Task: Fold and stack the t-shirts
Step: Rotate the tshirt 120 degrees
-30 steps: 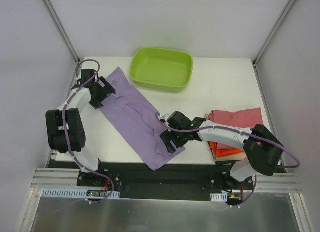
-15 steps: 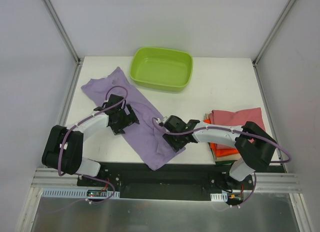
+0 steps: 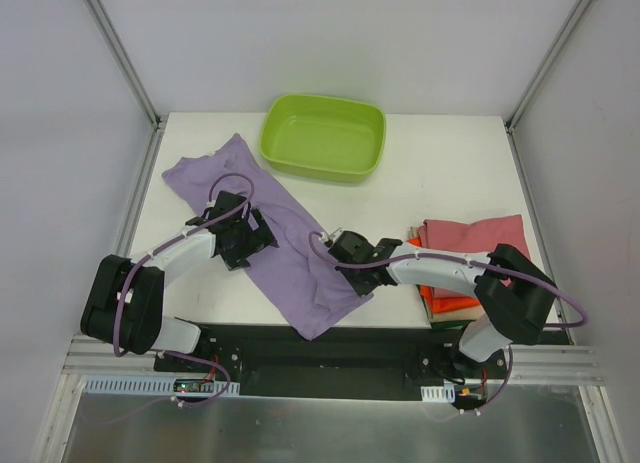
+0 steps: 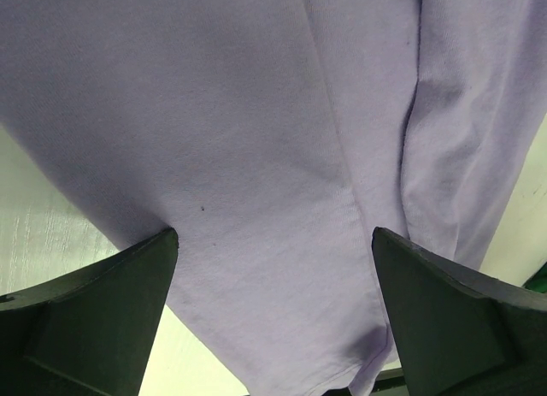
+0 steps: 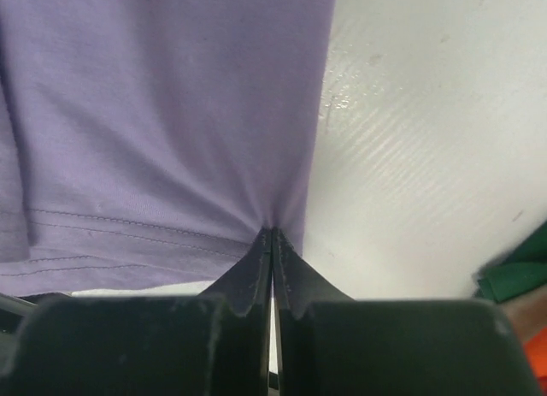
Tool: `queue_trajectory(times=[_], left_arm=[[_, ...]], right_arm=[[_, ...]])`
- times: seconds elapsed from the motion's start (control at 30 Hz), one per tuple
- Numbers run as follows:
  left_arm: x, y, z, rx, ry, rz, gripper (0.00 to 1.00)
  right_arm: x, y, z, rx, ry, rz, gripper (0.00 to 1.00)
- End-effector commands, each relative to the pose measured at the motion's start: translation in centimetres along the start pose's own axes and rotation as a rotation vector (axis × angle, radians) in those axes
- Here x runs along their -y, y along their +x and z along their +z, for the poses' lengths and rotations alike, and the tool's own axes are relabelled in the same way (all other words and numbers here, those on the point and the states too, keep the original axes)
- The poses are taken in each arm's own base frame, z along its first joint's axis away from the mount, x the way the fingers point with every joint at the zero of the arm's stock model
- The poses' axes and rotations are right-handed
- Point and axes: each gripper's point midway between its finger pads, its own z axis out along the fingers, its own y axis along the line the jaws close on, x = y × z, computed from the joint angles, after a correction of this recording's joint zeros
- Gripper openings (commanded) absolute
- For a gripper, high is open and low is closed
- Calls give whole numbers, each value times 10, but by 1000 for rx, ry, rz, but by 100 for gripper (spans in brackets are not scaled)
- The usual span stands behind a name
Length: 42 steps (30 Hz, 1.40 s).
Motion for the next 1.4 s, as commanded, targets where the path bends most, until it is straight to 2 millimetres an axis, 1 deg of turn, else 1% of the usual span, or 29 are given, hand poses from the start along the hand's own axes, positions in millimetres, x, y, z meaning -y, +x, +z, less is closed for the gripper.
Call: queue_trajectory(times=[0.0,0.1,0.23,0.3,0.37,0.43,0.5,0.57,0.63,0.67,0.7,0.73,0.8,0.87,0.9,0.93,0.97,1.0,1.03,1.07,1.1,1.17,1.2,1.23,1.27,1.3,1.33,1.37], left_arm=[[-51,24,17,-48,-174,7,99],[-50,22,17,-45,-171,19,99],[-51,21,16,-39,-173,30,99],[-52,21,15,-41,-176,33,99],[-52,22,15,-43,-178,35,99],[-53,22,15,-46,-180,39,99],[-53,23,15,-51,-176,45,99],[-50,25,15,-63,-164,48,99],[-47,27,15,-78,-148,54,99],[-46,27,15,-79,-143,56,99],[-46,27,16,-82,-140,58,99],[-45,28,15,-85,-136,60,99],[-43,29,15,-88,-121,64,99],[-43,29,14,-89,-115,67,99],[-42,29,14,-90,-111,69,99],[-42,29,14,-89,-108,72,99],[-40,29,13,-87,-99,72,99],[-40,28,13,-86,-98,74,99],[-38,28,12,-83,-93,76,99],[-37,28,11,-83,-88,77,99],[-37,26,11,-78,-87,81,99],[-38,22,10,-59,-97,80,99],[-38,19,10,-48,-103,77,99],[-40,15,10,-41,-113,67,99],[-41,12,10,-37,-115,51,99],[-41,10,9,-38,-116,38,99],[-42,8,9,-35,-117,22,99],[-44,7,9,-29,-123,15,99]], right_arm=[[13,-6,-21,43,52,28,0],[10,-7,-25,57,26,9,0],[17,-4,-31,66,41,-19,0],[28,3,-30,42,72,3,0],[41,8,-27,20,98,72,0],[47,13,-22,4,105,149,1],[49,15,-18,2,98,169,0],[48,12,-16,19,87,178,1],[39,6,-16,41,35,156,4],[36,2,-17,55,13,159,8],[34,-3,-20,75,-1,162,15],[35,-6,-23,90,-4,136,18],[36,-13,-30,121,-8,127,31],[34,-20,-39,160,-30,120,38],[31,-24,-44,185,-49,120,51],[24,-29,-50,212,-97,115,60],[17,-34,-54,238,-139,114,63],[12,-39,-59,264,-174,120,70],[8,-42,-62,282,-199,117,88],[1,-44,-65,295,-244,118,96],[1,-47,-68,313,-244,124,96],[21,-55,-71,368,-142,187,96],[32,-59,-73,407,-86,249,96],[40,-65,-78,454,-62,308,96],[42,-69,-80,484,-72,355,96],[40,-72,-82,508,-105,376,96],[32,-71,-81,510,-156,372,96],[21,-73,-81,514,-217,316,96]])
